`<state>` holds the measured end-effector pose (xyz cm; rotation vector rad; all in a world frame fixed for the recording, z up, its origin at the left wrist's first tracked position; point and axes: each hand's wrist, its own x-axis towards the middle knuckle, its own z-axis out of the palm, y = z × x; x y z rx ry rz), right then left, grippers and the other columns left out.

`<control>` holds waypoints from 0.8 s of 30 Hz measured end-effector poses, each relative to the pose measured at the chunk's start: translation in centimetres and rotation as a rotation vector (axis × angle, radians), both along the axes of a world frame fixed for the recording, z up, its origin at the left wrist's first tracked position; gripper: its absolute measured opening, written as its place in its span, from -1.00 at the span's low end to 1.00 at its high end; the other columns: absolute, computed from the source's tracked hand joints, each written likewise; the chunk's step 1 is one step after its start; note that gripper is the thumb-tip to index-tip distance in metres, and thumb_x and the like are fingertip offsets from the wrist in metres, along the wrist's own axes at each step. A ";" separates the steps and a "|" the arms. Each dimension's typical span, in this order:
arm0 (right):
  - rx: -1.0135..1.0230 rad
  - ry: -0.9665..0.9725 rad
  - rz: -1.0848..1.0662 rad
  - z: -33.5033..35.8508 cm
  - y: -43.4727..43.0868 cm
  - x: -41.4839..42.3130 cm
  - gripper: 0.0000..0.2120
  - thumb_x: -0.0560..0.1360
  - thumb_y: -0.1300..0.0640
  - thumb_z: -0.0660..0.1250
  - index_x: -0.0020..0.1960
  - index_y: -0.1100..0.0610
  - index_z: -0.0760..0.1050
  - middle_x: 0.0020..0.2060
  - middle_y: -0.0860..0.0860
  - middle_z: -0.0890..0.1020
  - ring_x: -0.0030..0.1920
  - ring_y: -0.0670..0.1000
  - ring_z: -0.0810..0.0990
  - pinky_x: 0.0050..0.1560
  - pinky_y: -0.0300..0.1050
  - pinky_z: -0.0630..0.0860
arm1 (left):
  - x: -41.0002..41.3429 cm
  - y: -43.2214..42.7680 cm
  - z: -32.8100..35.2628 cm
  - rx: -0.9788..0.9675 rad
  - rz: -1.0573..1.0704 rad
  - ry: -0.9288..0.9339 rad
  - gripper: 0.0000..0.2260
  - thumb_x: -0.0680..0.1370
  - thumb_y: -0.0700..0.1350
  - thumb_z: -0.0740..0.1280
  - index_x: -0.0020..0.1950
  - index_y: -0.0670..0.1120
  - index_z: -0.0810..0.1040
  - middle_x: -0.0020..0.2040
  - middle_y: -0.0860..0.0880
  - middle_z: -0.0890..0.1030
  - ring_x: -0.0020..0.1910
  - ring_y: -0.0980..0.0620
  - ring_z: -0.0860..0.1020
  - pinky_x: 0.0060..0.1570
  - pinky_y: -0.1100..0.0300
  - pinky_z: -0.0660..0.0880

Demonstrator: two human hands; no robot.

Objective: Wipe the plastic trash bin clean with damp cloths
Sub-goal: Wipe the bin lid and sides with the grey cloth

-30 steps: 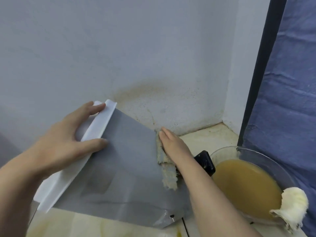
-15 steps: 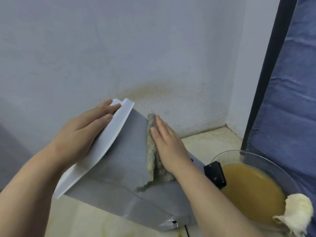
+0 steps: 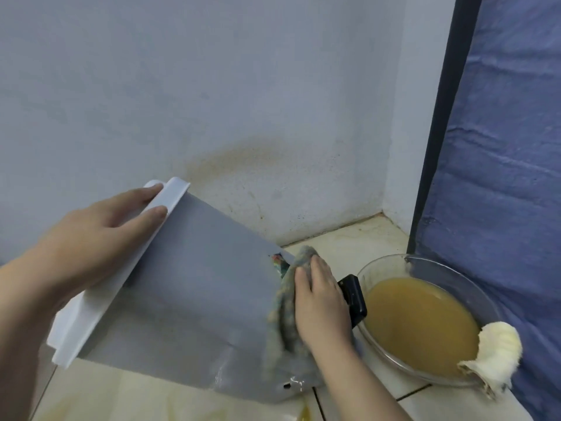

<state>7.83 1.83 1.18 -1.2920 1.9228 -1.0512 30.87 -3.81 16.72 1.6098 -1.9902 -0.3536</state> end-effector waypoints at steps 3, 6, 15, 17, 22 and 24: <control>0.051 0.067 0.043 1.8 -1.2 1.2 -0.47 0.64 -0.08 -0.13 0.55 0.08 -0.11 0.55 -0.04 -0.03 0.53 -0.08 -0.09 0.51 -0.08 -0.12 | -0.1 0.6 -0.1 -0.016 -0.012 0.012 -0.55 0.29 0.53 0.12 0.17 0.59 0.29 0.16 0.60 0.36 0.27 0.18 0.44 0.30 -0.04 0.36; -0.248 0.166 0.187 5.5 -2.4 6.1 -0.46 0.63 -0.09 -0.13 0.54 0.05 -0.13 0.55 -0.01 -0.05 0.53 -0.06 -0.12 0.51 -0.07 -0.20 | -0.7 0.9 -0.1 -0.035 -0.018 0.018 -0.58 0.31 0.50 0.12 0.17 0.59 0.29 0.12 0.64 0.34 0.27 0.19 0.43 0.31 -0.04 0.35; -0.020 -0.017 0.072 0.7 -1.2 -1.3 -0.51 0.62 -0.16 -0.09 0.52 -0.11 0.02 0.51 -0.12 0.15 0.49 -0.06 0.11 0.48 -0.07 0.04 | -2.4 2.6 0.5 -0.033 -0.083 -0.012 -0.57 0.35 0.38 0.09 0.23 0.54 0.26 0.20 0.51 0.37 0.29 0.18 0.38 0.28 0.09 0.31; 0.091 -0.014 0.026 0.7 -2.1 -1.9 -0.46 0.60 -0.19 -0.07 0.53 -0.04 0.03 0.51 -0.05 0.16 0.49 0.02 0.13 0.47 -0.02 0.06 | -3.2 3.1 0.7 -0.046 -0.068 -0.027 -0.53 0.36 0.34 0.08 0.28 0.45 0.29 0.27 0.39 0.38 0.34 0.13 0.36 0.25 0.11 0.30; -0.443 -0.119 0.248 3.0 -1.1 2.1 -0.59 0.60 0.08 0.16 0.44 -0.04 0.29 0.38 -0.17 0.36 0.38 -0.22 0.26 0.36 -0.42 0.14 | -2.6 2.9 1.0 -0.034 -0.017 -0.085 -0.51 0.33 0.41 0.06 0.27 0.47 0.29 0.35 0.25 0.42 0.34 0.03 0.42 0.24 0.05 0.34; -0.483 -0.151 0.216 3.0 -0.5 -0.5 -0.64 0.59 0.18 0.18 0.36 -0.04 0.41 0.28 -0.17 0.47 0.26 -0.26 0.37 0.18 -0.54 0.23 | -1.6 2.9 1.0 -0.012 0.057 -0.094 -0.56 0.31 0.49 0.07 0.19 0.60 0.24 0.33 0.35 0.40 0.33 0.05 0.43 0.31 -0.05 0.35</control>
